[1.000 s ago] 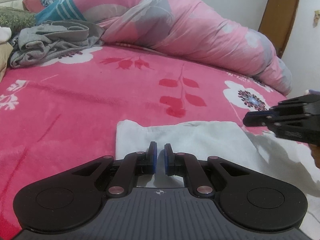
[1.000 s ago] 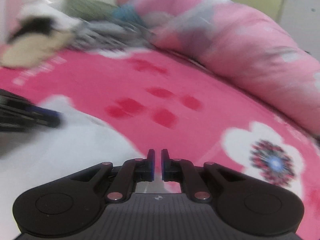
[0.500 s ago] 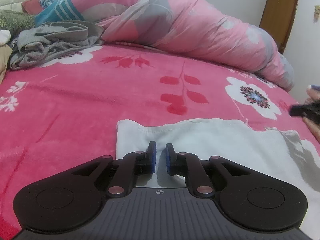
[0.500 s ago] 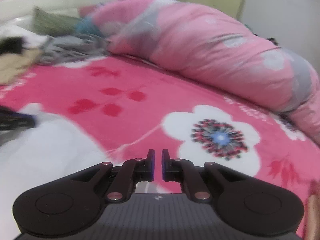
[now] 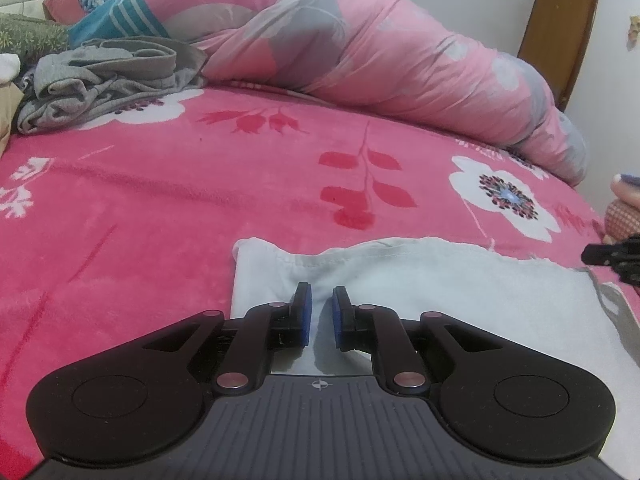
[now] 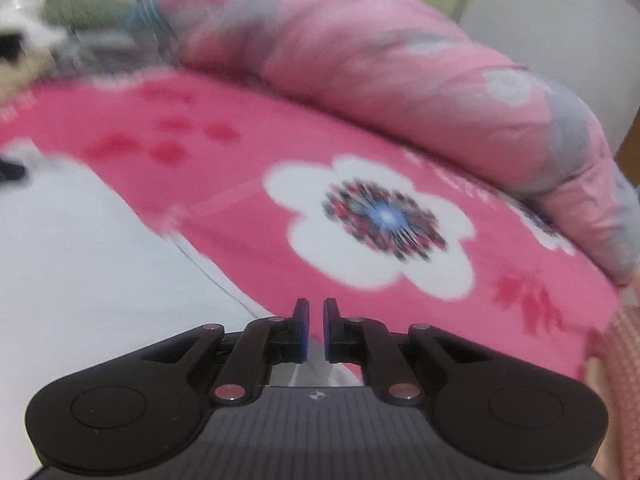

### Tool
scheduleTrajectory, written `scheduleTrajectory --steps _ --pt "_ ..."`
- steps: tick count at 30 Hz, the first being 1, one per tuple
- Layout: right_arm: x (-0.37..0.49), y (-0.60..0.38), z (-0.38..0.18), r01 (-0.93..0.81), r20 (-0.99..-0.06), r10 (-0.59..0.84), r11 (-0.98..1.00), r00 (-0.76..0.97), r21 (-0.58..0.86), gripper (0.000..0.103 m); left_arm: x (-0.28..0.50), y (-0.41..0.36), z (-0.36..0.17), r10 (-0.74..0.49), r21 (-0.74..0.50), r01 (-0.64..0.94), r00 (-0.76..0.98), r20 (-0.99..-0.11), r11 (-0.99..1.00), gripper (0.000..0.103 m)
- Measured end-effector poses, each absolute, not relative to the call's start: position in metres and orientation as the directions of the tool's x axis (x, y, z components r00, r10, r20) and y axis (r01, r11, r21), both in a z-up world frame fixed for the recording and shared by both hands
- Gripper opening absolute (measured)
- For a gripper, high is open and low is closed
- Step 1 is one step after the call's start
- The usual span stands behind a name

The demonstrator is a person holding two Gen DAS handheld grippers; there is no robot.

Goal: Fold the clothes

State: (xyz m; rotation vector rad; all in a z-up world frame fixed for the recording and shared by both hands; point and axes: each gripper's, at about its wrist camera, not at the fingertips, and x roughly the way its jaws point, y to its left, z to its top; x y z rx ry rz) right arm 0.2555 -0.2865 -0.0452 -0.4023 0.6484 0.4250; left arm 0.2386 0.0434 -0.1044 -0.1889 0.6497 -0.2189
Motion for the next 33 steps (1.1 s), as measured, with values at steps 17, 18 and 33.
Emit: scheduleTrajectory --steps 17,18,33 --pt "0.234 -0.375 -0.037 -0.369 -0.601 0.247 0.925 0.76 -0.086 0.008 0.24 0.049 -0.108 -0.287 -0.289 0.14 0.772 -0.567 0.947 0.012" --pt "0.224 -0.372 -0.037 -0.42 -0.598 0.301 0.905 0.743 -0.068 0.008 0.239 0.049 -0.108 -0.288 -0.29 0.141 0.773 -0.565 0.947 0.012" --pt "0.193 -0.457 -0.062 -0.076 -0.553 0.088 0.996 0.829 0.044 0.009 0.245 0.074 -0.114 -0.389 -0.475 0.116 0.753 -0.531 0.872 0.012"
